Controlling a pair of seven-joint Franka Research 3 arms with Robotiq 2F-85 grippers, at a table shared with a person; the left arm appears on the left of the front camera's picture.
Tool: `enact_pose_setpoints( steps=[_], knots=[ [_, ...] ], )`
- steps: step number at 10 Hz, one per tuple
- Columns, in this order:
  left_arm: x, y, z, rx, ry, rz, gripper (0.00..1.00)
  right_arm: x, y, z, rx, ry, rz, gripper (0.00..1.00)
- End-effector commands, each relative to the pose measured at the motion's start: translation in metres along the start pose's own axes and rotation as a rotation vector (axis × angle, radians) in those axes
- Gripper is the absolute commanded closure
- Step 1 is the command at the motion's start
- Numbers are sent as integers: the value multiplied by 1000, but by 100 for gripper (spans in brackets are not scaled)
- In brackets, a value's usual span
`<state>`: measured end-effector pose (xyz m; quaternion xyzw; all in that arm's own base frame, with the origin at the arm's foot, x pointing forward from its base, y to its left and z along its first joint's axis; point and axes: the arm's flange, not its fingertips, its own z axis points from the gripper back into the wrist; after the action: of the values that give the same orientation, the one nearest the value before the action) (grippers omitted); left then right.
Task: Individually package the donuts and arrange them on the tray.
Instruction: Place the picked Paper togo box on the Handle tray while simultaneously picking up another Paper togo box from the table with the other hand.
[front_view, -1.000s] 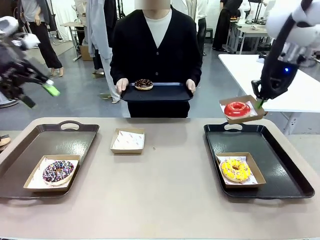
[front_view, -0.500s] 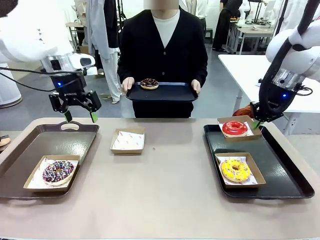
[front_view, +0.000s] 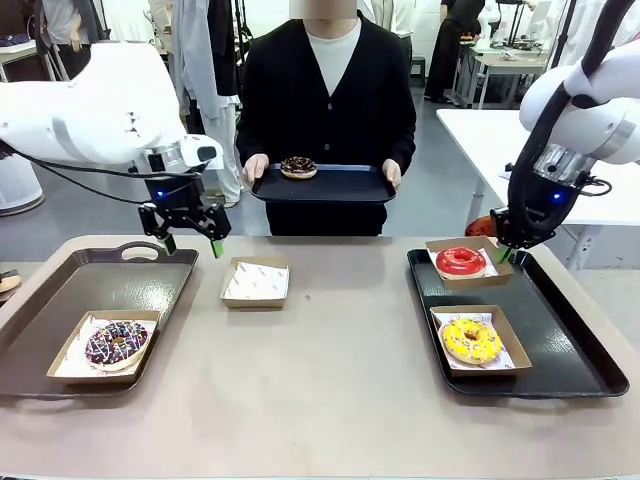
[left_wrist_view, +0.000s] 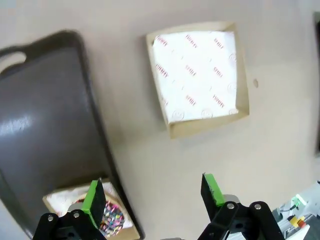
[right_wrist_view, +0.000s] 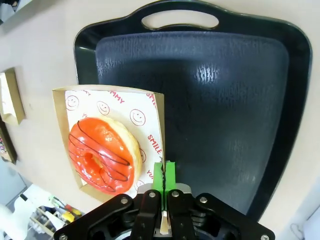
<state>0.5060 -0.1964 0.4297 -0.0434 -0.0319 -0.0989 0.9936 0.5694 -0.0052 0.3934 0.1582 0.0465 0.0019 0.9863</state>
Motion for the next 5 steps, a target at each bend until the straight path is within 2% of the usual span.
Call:
enact_pose_setpoints(
  steps=[1,5],
  knots=[
    [14,-9,-17,-18,-38,9,0,-1,-2,5,-1,-6,-3,99],
    [28,-9,-60,-25,-29,3,0,-1,-2,5,-1,-6,-3,99]
  ],
)
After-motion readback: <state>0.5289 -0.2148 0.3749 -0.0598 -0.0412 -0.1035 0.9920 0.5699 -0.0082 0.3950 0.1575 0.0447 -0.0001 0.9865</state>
